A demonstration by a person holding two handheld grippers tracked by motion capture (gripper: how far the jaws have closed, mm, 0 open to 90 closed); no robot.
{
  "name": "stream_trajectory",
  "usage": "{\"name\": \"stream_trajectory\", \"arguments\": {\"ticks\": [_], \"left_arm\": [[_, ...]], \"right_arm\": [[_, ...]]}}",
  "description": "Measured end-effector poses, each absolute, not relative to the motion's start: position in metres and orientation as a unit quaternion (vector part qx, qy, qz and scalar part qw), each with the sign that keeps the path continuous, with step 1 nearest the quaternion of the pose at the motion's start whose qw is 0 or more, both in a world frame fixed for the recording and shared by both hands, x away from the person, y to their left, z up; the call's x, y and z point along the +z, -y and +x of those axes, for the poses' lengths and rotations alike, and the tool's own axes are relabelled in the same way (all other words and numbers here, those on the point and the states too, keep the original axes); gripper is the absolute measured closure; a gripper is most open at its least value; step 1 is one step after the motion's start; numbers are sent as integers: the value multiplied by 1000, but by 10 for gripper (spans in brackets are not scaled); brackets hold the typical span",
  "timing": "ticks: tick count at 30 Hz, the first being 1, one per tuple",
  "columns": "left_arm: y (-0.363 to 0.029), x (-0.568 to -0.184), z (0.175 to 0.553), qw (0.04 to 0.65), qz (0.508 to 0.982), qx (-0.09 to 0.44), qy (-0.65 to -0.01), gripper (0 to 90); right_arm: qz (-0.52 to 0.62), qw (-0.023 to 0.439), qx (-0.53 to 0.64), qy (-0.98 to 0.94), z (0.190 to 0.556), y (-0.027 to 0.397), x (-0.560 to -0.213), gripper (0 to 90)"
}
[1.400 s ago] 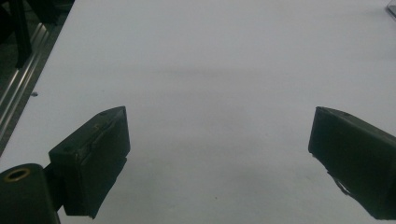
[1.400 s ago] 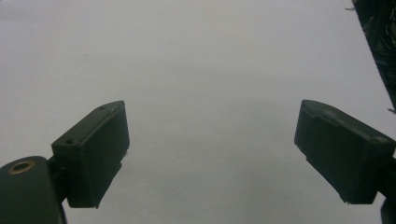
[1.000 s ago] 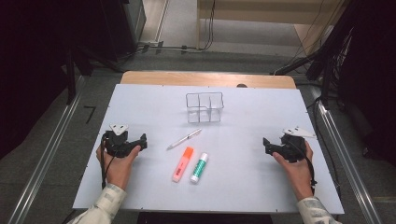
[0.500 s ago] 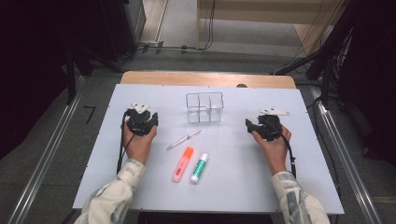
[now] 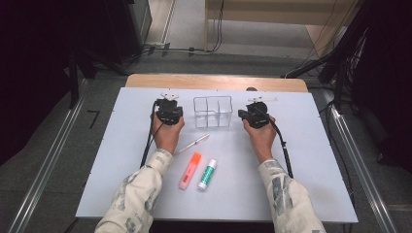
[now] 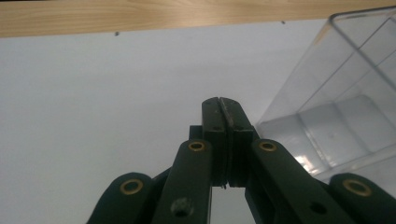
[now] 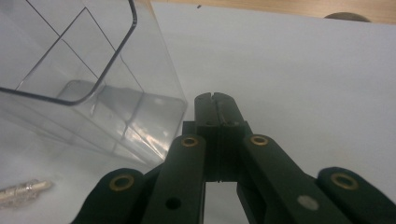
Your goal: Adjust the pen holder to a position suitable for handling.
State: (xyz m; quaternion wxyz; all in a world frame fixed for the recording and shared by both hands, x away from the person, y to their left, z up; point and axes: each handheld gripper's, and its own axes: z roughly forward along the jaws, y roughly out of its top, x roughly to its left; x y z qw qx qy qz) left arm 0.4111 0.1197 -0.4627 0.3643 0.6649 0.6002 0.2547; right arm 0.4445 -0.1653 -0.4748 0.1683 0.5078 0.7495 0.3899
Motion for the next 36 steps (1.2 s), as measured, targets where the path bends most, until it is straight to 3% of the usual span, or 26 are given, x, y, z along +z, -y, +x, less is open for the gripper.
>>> {"name": "stream_trajectory", "arguments": {"ticks": [18,36], "left_arm": [[-96,-467,424,379,678,220,-590,900],[-47,-467,396,378,727,161,-550,900]], "right_arm": [[487,163,394,-763,449,147,-480,878],[503,164,378,-760,409,203,-479,879]]}}
